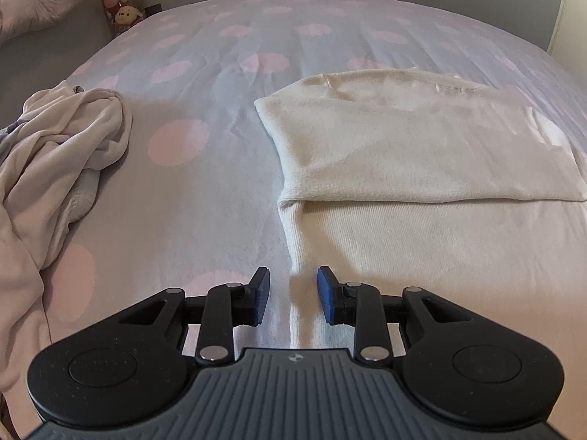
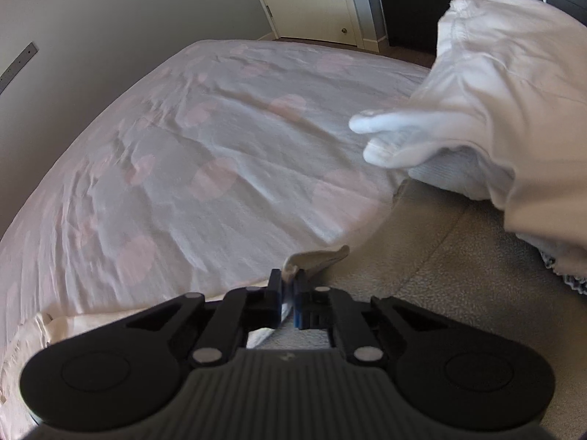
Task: Fold clothes
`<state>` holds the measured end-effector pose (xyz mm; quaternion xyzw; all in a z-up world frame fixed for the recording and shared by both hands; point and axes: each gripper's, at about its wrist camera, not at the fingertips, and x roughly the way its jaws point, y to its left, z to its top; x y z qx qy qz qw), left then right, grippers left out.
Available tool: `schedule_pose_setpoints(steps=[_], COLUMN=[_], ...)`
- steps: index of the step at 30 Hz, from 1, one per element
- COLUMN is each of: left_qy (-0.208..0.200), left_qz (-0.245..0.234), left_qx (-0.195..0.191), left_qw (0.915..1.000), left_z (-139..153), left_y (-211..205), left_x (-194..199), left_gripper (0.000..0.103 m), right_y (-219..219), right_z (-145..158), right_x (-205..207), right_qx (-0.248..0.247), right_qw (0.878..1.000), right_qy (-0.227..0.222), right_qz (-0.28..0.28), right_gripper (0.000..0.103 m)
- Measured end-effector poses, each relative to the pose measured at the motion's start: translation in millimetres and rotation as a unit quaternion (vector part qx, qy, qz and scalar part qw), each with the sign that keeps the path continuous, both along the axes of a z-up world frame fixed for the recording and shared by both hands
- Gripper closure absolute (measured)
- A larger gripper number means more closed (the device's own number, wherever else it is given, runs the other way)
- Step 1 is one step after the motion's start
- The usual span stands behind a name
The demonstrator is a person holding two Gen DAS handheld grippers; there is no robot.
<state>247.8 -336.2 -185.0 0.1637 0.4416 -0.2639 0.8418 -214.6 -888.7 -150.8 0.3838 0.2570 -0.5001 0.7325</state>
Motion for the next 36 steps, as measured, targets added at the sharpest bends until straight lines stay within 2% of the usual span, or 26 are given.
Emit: schedule_pose_setpoints(steps=[6,10,14,20,24,29,33,36], left_qy=[0.008,-0.003,-0.014,-0.033,-0.019,-0.001,0.002,0.011], left_qz=[0.002,-0.005,-0.007,-0.011,-0.001,0.011,0.011,0.016], left_qx=[-0.022,-0.019,-0.006,0.016,-0.007,-0.032,-0.023,-0.032], left_qw=[0.9997,0.9998,0.9999,0.9993,0.9998,0.9994,0.9997,0.9993], left_z=[4,11,16,19,22,23,20,20], left_y=[5,8,11,17,26,37,38,43], left_x=[6,4,2,-1,5,15,19,24], left_gripper=[0.076,0.076,0.076,0.076,0.076,0.076,0.076,0.076], right_y=[23,51,92,159,206,268,309,338], right_z=[67,129,176,211,216,198,155,112], right_x=[45,100,157,240,291,347,380,397], right_qx=[-0.069,-0.128,-0.170,-0.206,-0.205,-0.187,-0.147,-0.116], right_qw=[0.997,0.988,0.976,0.956,0.942,0.921,0.913,0.909], right_qy=[-0.018,-0.029,-0.040,-0.056,-0.082,-0.104,-0.108,-0.093], right_qz=[0.036,0.084,0.133,0.204,0.254,0.325,0.365,0.390], right_gripper=[0.096,0.096,0.097,0.096,0.096,0.097,0.096,0.097])
